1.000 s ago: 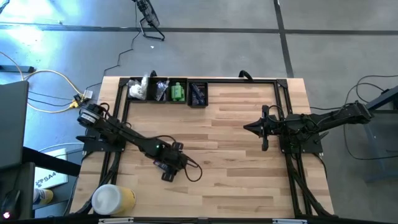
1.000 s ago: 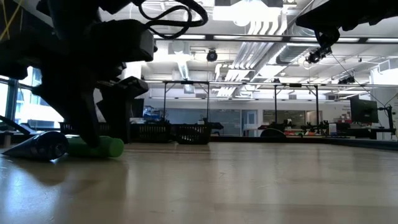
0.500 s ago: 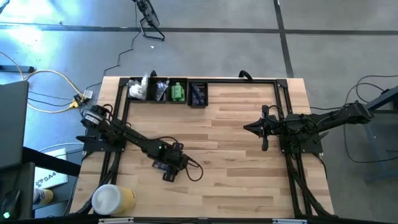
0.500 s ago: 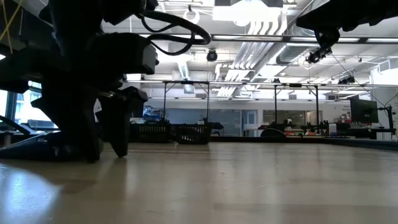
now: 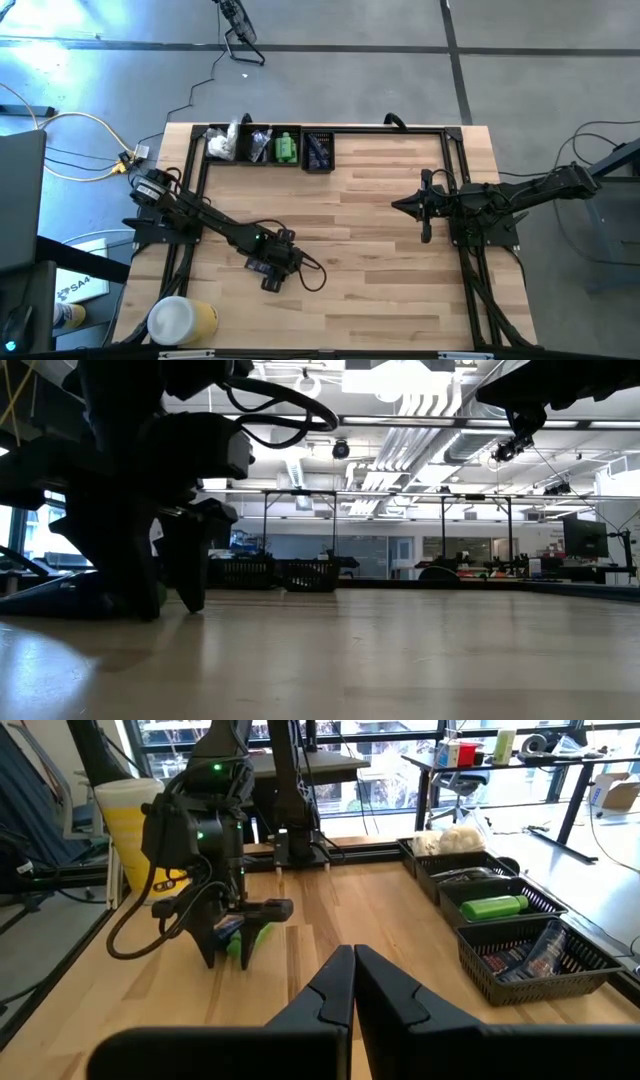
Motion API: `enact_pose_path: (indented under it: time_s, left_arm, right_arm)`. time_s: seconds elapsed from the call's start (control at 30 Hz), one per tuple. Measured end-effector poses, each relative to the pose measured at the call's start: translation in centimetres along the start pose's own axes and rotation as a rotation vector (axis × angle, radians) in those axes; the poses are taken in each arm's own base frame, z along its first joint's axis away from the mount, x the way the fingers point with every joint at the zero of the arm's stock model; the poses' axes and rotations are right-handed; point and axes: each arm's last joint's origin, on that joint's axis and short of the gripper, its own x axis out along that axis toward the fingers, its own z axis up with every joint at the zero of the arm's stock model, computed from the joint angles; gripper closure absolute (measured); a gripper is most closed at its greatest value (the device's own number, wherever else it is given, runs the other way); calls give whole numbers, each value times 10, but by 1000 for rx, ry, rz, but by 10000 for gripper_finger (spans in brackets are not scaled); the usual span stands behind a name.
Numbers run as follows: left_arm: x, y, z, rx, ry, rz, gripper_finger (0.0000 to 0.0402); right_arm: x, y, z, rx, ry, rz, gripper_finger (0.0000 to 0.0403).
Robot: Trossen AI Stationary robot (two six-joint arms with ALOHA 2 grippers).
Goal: Pick & Place Travel size toiletries
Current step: Put the shampoo into the middle right black bin
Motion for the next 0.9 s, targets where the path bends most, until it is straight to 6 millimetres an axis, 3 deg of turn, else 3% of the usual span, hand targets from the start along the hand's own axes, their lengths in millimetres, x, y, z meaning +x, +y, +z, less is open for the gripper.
enact_pose_path:
  time_s: [0.63, 0.9]
  left_arm:
    - [-3, 2, -17, 14, 184, 20, 174]
    - [-2, 3, -17, 83, 174, 25, 174]
  right_arm:
    - [0, 0, 1, 28, -5, 1, 398]
    - [0, 0, 1, 27, -5, 0, 398]
